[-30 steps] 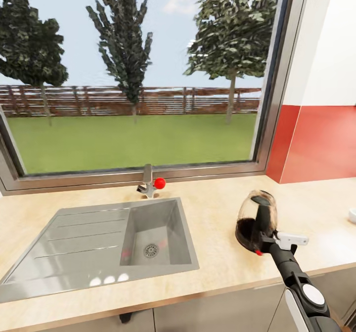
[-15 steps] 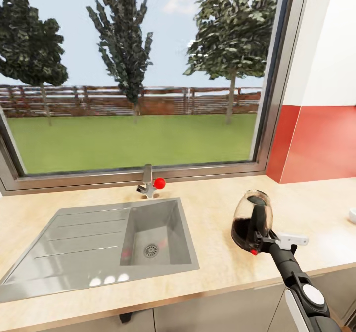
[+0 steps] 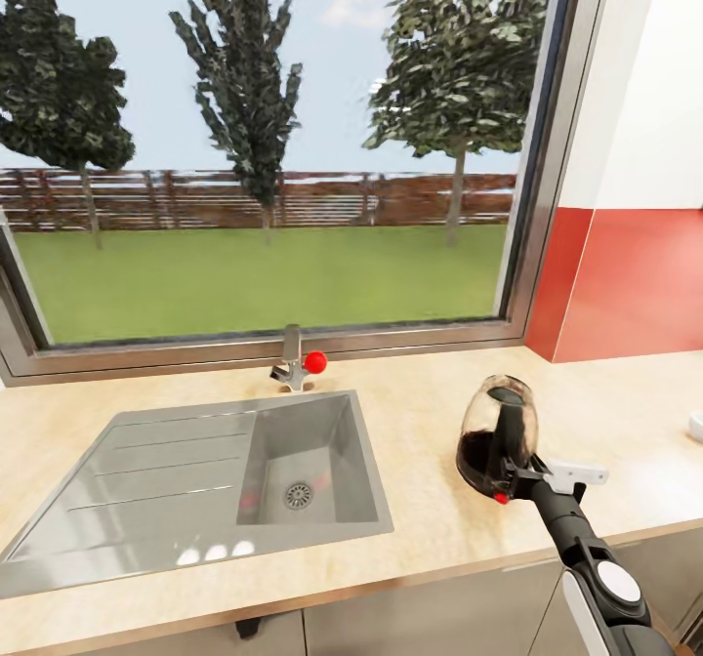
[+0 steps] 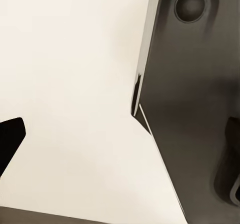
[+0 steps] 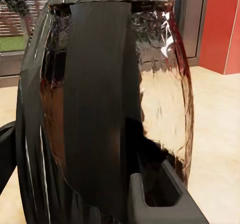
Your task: Set up a coffee station on the kitchen countertop: keep the coffee maker on the countertop, move the bottle of coffee from the kitchen shelf to the counter next to the coffee maker, place a paper coffee filter on top of the coffee maker, put the saucer next to the coffee maker with the coffee cup on the saucer, and place the electric kettle next to the coffee maker.
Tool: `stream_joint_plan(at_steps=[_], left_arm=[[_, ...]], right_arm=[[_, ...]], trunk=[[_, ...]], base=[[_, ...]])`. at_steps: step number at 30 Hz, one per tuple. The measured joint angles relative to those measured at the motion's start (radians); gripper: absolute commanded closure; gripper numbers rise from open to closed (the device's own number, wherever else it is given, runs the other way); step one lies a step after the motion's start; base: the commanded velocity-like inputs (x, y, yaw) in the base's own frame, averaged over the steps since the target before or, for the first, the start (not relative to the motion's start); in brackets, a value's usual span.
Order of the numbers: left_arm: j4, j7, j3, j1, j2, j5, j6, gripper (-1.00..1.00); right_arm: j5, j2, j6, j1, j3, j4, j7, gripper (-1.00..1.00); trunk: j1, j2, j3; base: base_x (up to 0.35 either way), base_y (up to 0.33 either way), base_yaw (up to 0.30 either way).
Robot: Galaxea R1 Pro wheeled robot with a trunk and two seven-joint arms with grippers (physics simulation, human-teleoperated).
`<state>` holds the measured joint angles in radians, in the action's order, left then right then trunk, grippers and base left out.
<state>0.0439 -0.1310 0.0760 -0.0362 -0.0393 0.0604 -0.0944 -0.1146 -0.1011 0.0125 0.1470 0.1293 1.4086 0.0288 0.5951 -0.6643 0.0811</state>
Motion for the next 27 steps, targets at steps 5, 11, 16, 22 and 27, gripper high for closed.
stream_joint_plan(at_steps=[5,11,16,22,27], left_arm=[[0.000,0.000,0.000,-0.001,-0.003,0.000,0.001,-1.00],[0.000,0.003,-0.002,-0.001,-0.003,-0.002,0.000,-1.00],[-0.001,0.004,-0.003,-0.001,-0.002,-0.003,-0.002,-1.00],[-0.001,0.000,-0.001,-0.001,0.004,-0.003,0.001,-1.00],[-0.002,0.001,0.003,-0.001,0.003,0.000,0.001,-1.00]], right_arm=[[0.000,0.000,-0.002,0.000,-0.005,0.007,0.005,1.00],[0.029,-0.010,-0.004,-0.001,-0.011,0.079,0.248,1.00],[0.081,-0.012,-0.004,-0.001,-0.008,0.084,0.420,1.00],[0.087,-0.013,-0.003,0.000,-0.009,0.085,0.469,1.00],[0.089,-0.014,-0.003,0.000,-0.004,0.085,0.578,1.00]], trunk=[[0.000,0.000,0.000],[0.000,0.000,0.000],[0.000,0.000,0.000],[0.001,0.000,0.000],[0.000,0.000,0.000]], base=[[0.000,0.000,0.000],[0.000,0.000,0.000],[-0.048,0.000,0.000],[-0.299,0.056,0.000],[-0.269,0.215,0.000]])
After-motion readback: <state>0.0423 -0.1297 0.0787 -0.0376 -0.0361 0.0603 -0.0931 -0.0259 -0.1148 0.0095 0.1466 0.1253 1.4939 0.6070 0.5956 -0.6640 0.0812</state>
